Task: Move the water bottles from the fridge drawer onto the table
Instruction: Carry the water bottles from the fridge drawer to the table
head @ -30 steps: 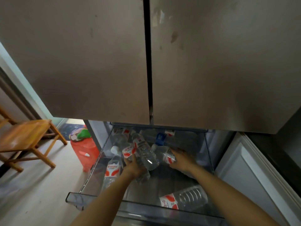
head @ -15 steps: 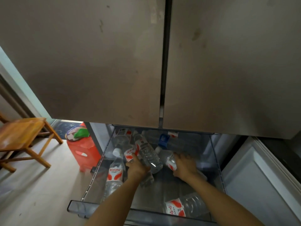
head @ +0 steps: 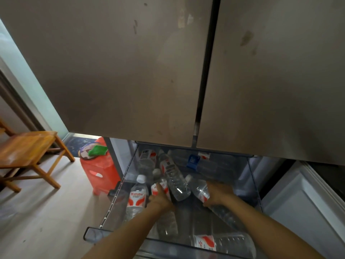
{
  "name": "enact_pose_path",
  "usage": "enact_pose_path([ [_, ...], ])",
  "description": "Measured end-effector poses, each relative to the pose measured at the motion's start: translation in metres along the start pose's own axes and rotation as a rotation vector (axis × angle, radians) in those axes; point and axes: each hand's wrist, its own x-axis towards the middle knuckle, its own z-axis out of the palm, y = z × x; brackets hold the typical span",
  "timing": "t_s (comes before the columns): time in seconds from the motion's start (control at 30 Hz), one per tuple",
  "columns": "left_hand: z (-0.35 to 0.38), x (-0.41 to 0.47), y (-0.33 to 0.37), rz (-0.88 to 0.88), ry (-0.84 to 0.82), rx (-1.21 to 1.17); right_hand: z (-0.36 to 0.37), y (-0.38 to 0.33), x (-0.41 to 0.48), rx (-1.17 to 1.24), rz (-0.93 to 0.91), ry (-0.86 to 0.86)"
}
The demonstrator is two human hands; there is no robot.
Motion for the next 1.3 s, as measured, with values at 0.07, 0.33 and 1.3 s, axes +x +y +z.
enact_pose_path([
  [0.07, -0.002, 0.007, 0.004, 0.024, 0.050, -0.077, 0.004, -0.003, 0.004, 0.032, 0.041, 0.028],
  [0.33, -0.004, 0.013, 0.011, 0.045, 0.207, -0.057, 0.012, -0.010, 0.009, 0.167, 0.131, 0.074],
  [1.3, -0.019, -0.027, -0.008, 0.672, 0.429, 0.106, -0.021, -0.004, -0.070, 0.983, 0.055, 0.490],
])
